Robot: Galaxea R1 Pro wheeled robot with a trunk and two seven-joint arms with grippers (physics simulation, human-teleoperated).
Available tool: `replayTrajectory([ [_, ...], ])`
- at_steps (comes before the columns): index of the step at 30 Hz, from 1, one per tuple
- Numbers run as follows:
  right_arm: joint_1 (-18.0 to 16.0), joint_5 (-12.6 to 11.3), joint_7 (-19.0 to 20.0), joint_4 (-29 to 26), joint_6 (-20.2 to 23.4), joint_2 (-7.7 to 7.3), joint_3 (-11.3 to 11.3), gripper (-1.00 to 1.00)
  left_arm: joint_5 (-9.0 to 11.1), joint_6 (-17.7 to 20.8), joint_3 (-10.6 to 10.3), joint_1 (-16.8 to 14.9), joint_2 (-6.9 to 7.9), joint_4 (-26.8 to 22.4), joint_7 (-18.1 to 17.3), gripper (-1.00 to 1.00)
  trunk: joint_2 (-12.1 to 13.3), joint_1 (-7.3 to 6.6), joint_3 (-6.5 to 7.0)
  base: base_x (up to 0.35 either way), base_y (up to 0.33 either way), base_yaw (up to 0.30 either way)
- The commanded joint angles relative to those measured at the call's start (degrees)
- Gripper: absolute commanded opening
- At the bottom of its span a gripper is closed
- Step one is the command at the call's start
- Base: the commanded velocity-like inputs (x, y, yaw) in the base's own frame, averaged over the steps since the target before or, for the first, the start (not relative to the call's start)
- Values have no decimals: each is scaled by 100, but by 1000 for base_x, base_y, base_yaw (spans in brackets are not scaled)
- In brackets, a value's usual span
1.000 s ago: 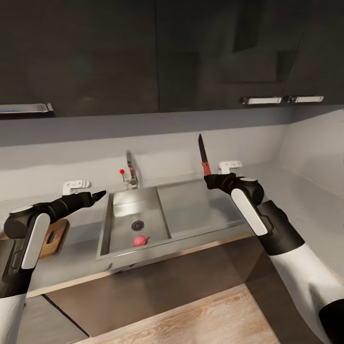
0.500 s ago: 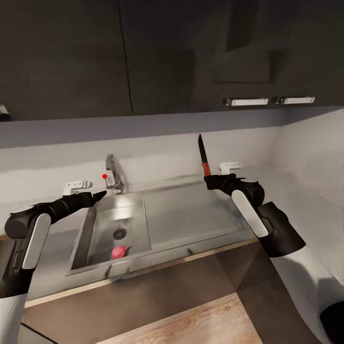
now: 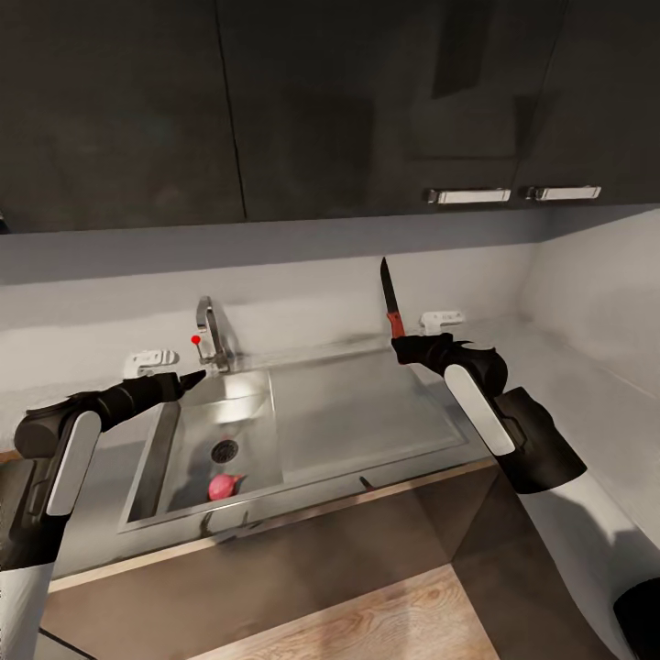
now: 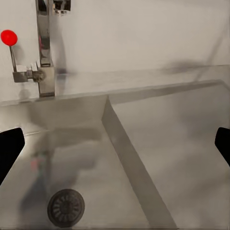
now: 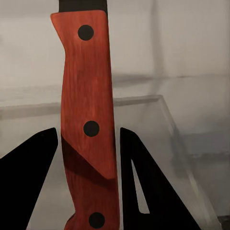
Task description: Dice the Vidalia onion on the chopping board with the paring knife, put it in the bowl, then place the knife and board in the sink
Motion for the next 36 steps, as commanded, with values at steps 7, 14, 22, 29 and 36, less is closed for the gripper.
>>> replayTrajectory([
  [7,-9,-56,-59,-6,9,-6,14,-100,-26,12,-358,-11,-31,853,44,100,-13,4,-13,0,0,0],
  [14,-9,-56,-54,-6,9,-6,14,-100,-35,13,-424,-71,-235,1844,319,100,-13,4,-13,0,0,0],
  [22,-9,-61,-50,-6,4,-2,22,-100,-36,13,-450,-525,-485,3008,647,100,-13,4,-13,0,0,0],
  [29,-9,-65,-43,-6,0,14,67,-100,-36,5,-528,-854,-736,3623,1014,100,-13,4,-13,0,0,0],
  [36,-9,-65,-42,-6,-4,21,75,-100,-36,220,-549,-1089,-753,3999,1140,100,-13,4,-13,0,0,0],
])
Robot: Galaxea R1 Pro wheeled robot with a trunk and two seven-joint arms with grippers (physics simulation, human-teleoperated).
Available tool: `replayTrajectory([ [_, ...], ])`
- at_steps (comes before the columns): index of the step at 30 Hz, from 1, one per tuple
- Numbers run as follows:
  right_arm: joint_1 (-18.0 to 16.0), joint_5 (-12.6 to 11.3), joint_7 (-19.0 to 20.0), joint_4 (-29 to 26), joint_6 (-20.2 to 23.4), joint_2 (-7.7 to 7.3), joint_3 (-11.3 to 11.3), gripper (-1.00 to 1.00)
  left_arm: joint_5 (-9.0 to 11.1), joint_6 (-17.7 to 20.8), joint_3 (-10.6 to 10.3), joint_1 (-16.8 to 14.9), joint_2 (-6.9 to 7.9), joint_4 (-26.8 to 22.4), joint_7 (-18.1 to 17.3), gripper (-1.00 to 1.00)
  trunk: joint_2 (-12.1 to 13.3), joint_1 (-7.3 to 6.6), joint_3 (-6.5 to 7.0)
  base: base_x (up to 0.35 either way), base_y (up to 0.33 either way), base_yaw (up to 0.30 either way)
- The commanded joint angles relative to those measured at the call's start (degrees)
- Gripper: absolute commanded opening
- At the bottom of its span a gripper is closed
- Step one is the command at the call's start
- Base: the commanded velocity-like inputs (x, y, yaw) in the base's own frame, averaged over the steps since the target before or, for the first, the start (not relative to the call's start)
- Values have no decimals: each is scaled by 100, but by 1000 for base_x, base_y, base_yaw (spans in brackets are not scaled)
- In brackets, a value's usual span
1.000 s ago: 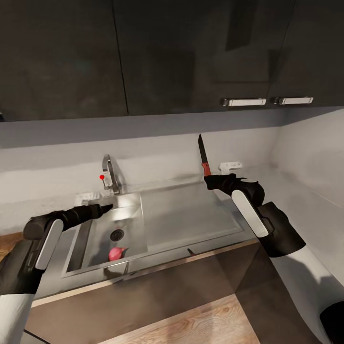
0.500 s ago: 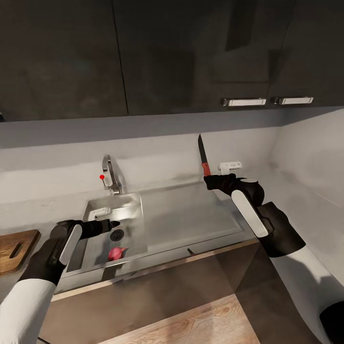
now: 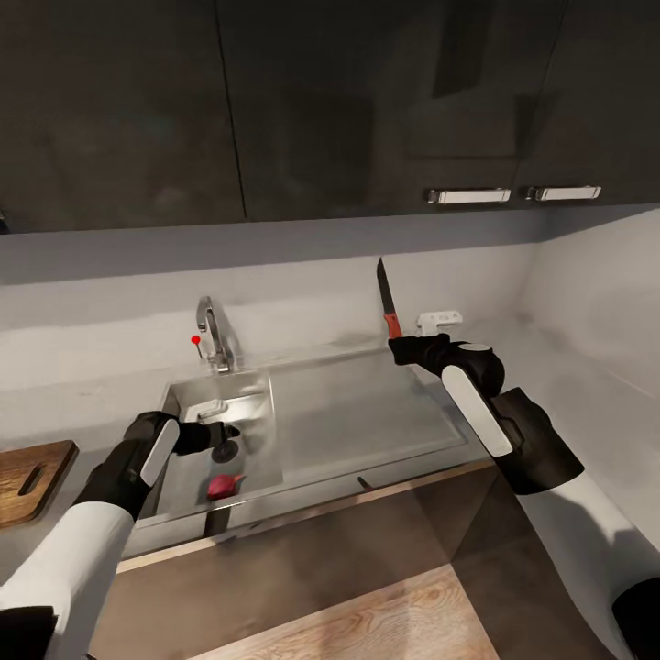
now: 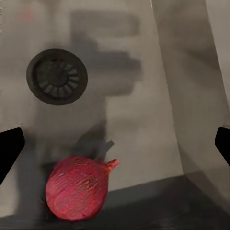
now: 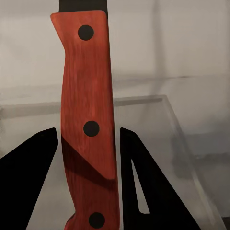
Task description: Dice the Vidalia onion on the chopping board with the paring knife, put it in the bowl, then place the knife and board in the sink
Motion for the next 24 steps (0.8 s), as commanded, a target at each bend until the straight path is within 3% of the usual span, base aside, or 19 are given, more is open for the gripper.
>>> replayTrajectory([
  [1,-9,-57,-59,-6,9,-5,14,-100,-3,67,10,-36,-3,48,23,100,-13,4,-13,0,0,0],
  [4,-9,-57,-59,-6,10,-5,14,-100,-3,197,4,-140,-148,277,600,100,-13,4,-13,0,0,0],
  [9,-9,-57,-59,-6,9,-5,17,-100,-3,515,-2,-256,-274,420,1162,100,-13,4,-13,0,0,0],
  [14,-9,-57,-59,-6,8,-5,18,-100,-3,560,-5,-405,-284,801,1203,100,-13,4,-13,0,0,0],
  [18,-9,-57,-59,-6,11,2,23,-100,-3,564,-4,-716,-288,1507,1209,100,-13,4,-13,0,0,0],
  [24,-9,-57,-59,-6,11,3,23,-100,-3,566,-6,-757,-303,1636,1213,100,-13,4,-13,0,0,0],
])
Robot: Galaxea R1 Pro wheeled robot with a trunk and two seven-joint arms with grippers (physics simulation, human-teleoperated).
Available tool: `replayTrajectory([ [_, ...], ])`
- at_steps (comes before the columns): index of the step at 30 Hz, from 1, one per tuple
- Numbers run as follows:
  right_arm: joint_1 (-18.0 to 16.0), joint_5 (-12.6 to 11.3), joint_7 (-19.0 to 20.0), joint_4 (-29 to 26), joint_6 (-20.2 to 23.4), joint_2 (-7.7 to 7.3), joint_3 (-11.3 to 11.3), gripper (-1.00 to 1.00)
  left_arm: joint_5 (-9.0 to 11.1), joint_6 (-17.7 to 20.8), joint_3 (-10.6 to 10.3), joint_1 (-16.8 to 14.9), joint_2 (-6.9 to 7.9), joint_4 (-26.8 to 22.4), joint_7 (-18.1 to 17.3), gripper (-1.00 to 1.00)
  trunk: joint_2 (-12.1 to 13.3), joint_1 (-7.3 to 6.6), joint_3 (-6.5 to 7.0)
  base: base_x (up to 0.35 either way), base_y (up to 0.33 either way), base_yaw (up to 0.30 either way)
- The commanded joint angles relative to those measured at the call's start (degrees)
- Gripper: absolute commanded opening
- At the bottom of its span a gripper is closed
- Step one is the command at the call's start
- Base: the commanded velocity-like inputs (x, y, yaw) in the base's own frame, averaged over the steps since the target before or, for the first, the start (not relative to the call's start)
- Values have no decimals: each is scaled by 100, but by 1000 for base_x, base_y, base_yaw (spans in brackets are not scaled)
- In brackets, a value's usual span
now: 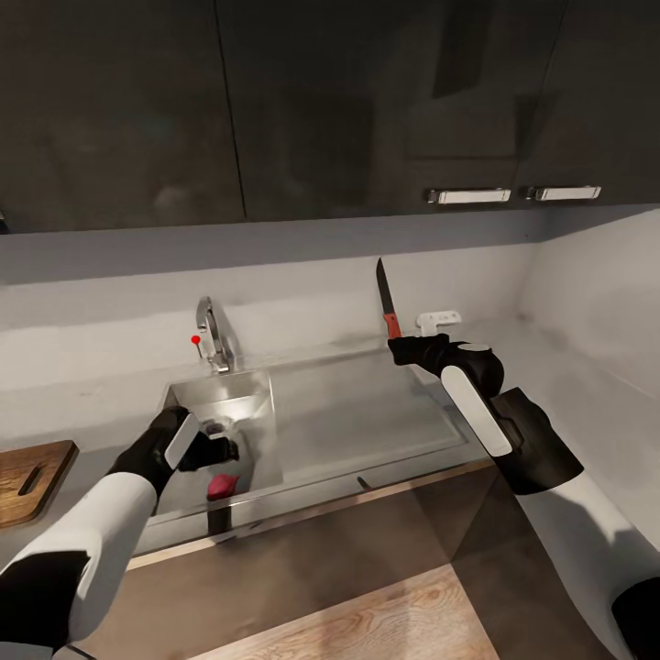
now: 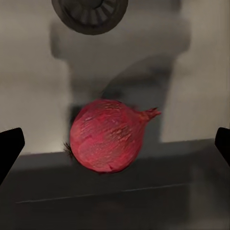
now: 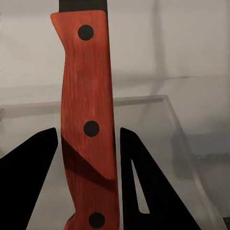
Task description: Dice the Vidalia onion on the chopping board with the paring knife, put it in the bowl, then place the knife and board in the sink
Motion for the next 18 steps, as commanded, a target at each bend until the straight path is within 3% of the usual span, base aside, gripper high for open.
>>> replayTrajectory([
  [1,-9,-56,-59,-6,7,-5,14,-100,60,24,8,-7,-17,28,52,100,-13,4,-13,0,0,0],
  [5,-9,-56,-59,-6,7,-5,14,-100,60,20,3,-10,-123,132,60,100,-13,4,-13,0,0,0],
  [18,-9,-56,-59,-6,8,-5,10,-100,60,18,-1,-11,-162,157,71,100,-13,4,-48,0,0,0],
])
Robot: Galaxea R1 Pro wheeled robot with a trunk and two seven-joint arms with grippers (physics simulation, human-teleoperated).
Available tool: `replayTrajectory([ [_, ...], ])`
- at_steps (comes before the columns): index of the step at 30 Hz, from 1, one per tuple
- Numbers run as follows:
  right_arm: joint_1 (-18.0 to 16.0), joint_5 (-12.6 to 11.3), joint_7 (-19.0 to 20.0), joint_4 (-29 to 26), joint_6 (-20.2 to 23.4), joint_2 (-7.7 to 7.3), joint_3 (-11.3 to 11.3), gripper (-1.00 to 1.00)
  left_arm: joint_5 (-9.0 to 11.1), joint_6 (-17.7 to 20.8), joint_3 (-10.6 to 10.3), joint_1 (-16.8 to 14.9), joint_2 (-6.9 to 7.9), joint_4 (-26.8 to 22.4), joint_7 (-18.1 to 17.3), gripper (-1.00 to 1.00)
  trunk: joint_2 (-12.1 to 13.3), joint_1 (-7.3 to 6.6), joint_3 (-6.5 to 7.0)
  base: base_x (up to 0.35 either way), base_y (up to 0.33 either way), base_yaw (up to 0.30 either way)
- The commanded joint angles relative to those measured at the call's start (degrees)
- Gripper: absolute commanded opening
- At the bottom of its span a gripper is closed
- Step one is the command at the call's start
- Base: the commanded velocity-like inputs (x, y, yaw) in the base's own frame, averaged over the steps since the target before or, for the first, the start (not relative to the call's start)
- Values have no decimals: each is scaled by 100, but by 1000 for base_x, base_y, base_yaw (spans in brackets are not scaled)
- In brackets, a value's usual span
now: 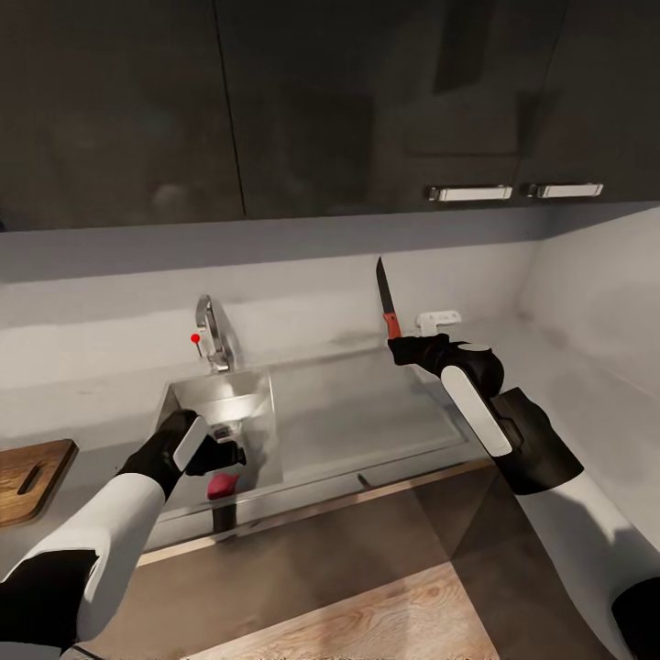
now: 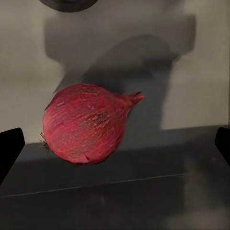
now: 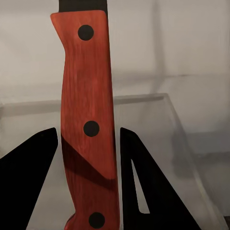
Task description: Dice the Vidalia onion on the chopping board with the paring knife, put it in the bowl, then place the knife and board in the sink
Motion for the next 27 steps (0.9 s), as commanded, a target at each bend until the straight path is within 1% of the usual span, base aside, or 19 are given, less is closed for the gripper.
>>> replayTrajectory([
  [1,-9,-56,-59,-6,7,-6,15,-100,61,20,8,-4,2,-6,52,100,-13,3,-22,0,0,0],
  [27,-9,-63,-59,-6,10,-4,18,-100,61,2,0,-4,21,-15,52,100,-13,3,-264,0,0,0],
])
